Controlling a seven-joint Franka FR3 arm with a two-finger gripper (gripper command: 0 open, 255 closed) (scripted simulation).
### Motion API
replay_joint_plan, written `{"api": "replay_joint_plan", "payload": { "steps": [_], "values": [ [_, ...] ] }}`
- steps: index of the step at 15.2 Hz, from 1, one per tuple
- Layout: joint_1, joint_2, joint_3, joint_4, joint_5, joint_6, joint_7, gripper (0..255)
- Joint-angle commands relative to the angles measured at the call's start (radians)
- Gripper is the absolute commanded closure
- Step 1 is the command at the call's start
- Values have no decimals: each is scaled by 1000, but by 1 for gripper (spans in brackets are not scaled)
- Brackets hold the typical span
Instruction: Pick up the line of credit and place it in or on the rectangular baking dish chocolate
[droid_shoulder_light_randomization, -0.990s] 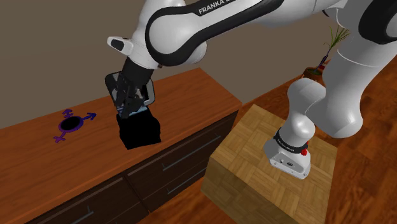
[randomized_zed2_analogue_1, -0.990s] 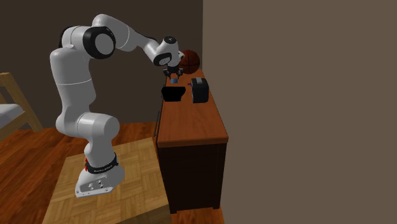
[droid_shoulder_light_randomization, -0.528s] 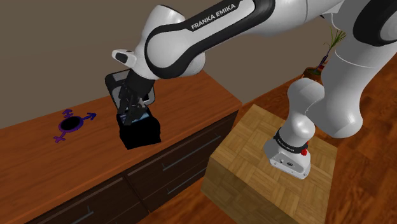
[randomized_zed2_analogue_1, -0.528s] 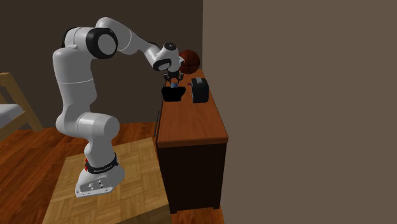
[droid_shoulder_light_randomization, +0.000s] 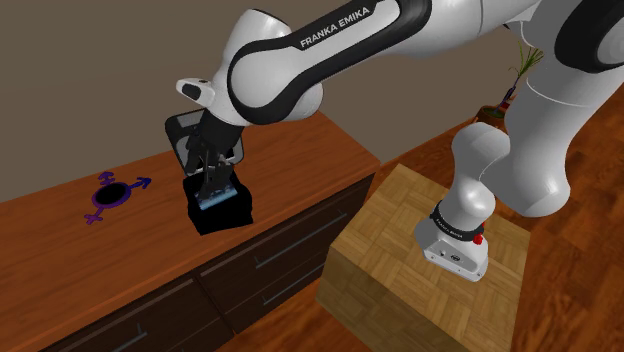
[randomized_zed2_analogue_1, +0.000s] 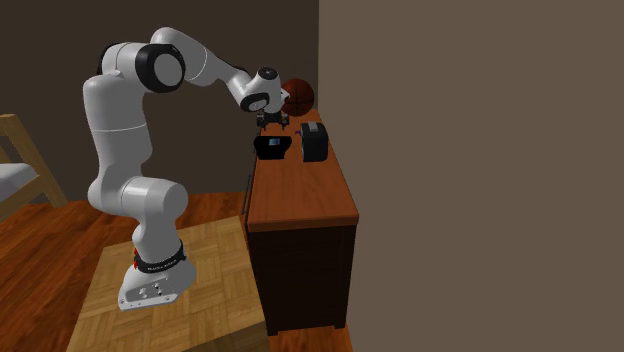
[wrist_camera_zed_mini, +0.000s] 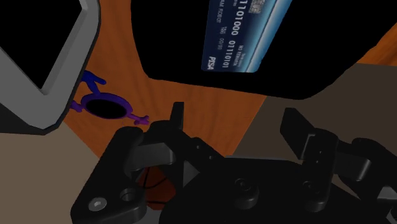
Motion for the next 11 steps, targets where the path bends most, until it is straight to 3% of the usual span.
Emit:
{"api": "replay_joint_plan", "payload": {
  "steps": [1,4,8,11],
  "values": [
    [0,0,0,0,0,0,0,0],
    [0,0,0,0,0,0,0,0],
    [-5,-117,-25,-37,-101,-64,65,0],
    [-6,-117,-24,-37,-101,-64,65,0]
  ]
}}
